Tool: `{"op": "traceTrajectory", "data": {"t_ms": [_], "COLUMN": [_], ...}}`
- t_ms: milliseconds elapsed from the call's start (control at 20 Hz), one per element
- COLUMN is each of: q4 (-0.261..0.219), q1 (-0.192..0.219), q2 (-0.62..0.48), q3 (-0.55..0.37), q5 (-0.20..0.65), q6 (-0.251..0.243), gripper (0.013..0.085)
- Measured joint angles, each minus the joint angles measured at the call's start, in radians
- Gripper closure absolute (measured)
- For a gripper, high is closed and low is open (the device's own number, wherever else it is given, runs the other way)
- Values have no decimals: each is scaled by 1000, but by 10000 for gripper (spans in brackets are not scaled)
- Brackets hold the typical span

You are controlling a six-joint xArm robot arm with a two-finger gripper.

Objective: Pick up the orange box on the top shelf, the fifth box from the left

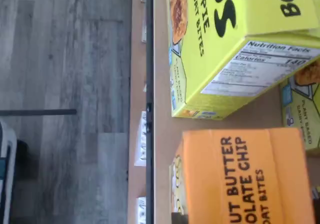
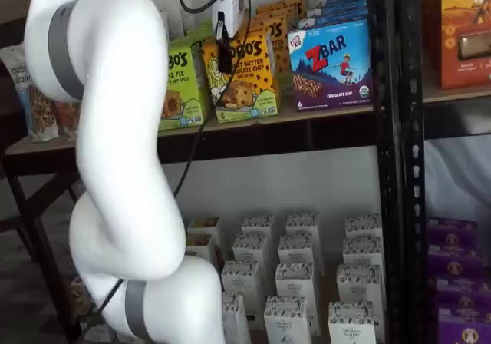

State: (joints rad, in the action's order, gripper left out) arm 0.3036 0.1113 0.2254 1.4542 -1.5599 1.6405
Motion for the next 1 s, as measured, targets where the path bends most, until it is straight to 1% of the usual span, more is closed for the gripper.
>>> {"op": "traceTrajectory", "data": {"t_ms": [150,350,500,750,1000], "q4": [-5,25,36,3,-10], "q1": [-5,12,26,25,18], "q2": [15,40,50,95,151], "q3": [-8,-17,-4,12,4], "q5": [3,-24,-74,-174,-231], "q6": [-6,0,4,-8,-25], "gripper": [570,570,570,570,570]}}
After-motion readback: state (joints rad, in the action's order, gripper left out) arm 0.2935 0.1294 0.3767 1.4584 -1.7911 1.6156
